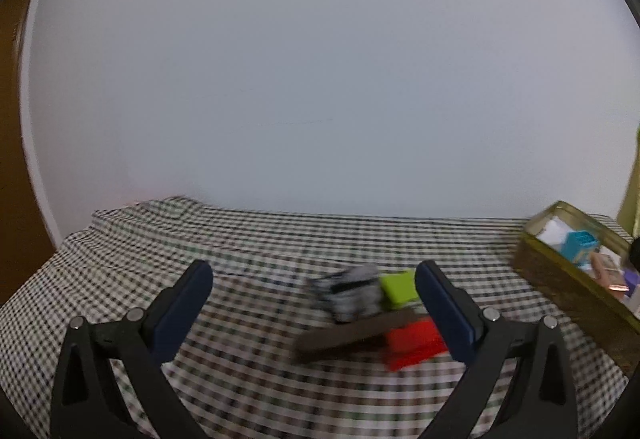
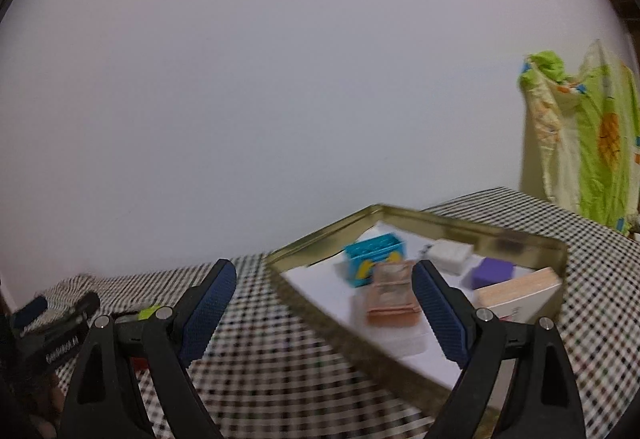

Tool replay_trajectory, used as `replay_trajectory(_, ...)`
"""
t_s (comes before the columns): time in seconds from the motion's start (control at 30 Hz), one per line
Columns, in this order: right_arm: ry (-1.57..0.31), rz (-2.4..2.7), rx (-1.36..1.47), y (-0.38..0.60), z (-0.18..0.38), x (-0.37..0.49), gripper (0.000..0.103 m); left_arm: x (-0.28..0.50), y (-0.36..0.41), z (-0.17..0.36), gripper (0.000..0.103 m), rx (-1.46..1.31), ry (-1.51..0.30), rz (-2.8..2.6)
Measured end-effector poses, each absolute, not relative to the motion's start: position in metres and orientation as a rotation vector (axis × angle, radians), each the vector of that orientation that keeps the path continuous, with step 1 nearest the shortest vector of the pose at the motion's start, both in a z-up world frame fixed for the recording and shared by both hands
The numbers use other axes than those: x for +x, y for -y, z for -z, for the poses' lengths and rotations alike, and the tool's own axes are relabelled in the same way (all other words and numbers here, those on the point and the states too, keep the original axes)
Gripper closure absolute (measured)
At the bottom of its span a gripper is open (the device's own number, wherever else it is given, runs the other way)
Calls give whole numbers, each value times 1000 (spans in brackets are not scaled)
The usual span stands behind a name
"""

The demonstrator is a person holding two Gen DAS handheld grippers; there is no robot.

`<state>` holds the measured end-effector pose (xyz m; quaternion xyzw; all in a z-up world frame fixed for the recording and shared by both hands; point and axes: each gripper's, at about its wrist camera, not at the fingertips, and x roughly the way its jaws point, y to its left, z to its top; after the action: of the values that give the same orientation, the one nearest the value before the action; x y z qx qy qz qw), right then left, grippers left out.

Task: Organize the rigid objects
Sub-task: 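Move both tools back toward the red brick and brown comb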

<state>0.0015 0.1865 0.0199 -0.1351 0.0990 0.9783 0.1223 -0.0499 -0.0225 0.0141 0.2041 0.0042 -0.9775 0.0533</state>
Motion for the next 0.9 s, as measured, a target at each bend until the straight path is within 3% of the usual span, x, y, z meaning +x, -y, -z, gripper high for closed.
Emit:
replay_trajectory(0.5, -278, -3005, -954, -115, 8, -72, 12, -81, 98, -2, 1, 772, -154, 2782)
replay_trajectory(0.9, -8, -2994, -1367, -45, 40, -116, 12, -97, 97, 2, 1, 801, -9, 2781)
